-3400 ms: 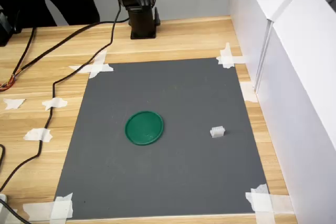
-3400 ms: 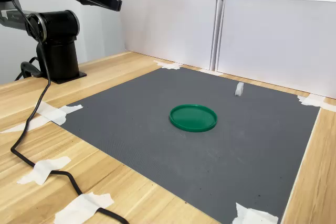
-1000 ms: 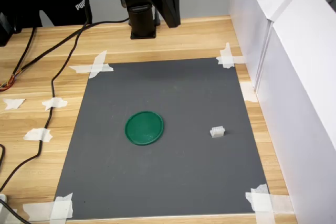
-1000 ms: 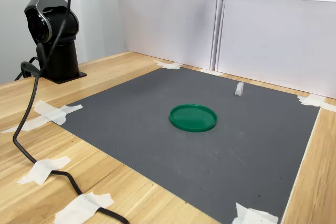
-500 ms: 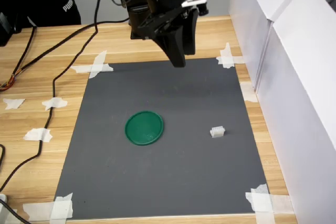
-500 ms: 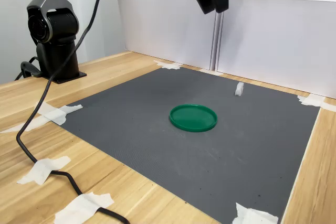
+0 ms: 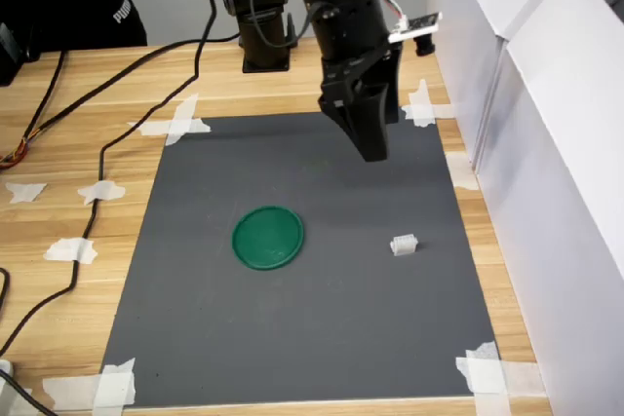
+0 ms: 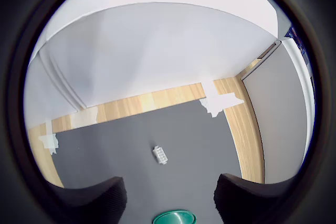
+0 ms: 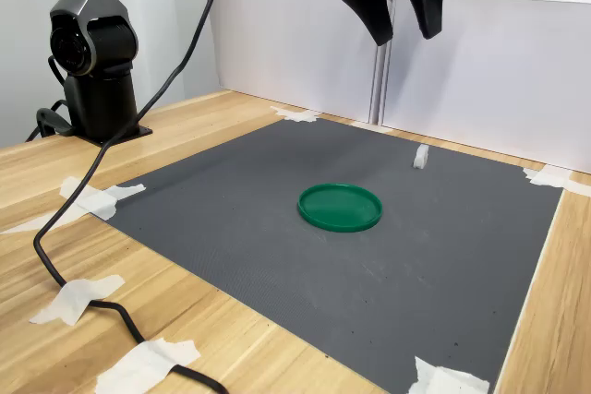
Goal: Grasp a white terminal and put it on the green lid.
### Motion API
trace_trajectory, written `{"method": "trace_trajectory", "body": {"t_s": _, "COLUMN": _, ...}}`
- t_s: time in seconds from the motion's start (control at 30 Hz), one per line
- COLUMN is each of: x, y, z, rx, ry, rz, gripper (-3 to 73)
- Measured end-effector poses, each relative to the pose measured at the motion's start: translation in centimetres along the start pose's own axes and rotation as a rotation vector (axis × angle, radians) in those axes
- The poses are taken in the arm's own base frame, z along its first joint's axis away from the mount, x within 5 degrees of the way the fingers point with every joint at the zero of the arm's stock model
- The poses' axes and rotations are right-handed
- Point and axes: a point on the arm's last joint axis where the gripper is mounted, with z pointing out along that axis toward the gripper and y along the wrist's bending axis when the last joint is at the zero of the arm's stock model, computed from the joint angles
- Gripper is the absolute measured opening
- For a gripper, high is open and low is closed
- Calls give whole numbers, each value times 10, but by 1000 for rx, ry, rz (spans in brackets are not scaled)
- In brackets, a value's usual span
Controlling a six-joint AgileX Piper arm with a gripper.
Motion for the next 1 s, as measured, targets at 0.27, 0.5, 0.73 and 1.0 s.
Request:
{"method": "trace_trajectory", "body": {"t_s": 0.27, "x": -18, "y": -7, "z": 18, "rx": -24, "ry": -11, "rz": 40, "gripper": 699}}
{"method": "trace_trajectory", "body": {"t_s": 0.5, "x": -31, "y": -12, "z": 43, "rx": -91, "ry": 100, "rz": 159, "gripper": 667}}
{"method": "trace_trajectory", "body": {"t_s": 0.73, "x": -28, "y": -15, "z": 72, "rx": -147, "ry": 176, "rz": 201, "gripper": 662}}
{"method": "trace_trajectory", "body": {"t_s": 1.0, "x": -17, "y": -10, "z": 109, "rx": -201, "ry": 256, "rz": 213, "gripper": 662}}
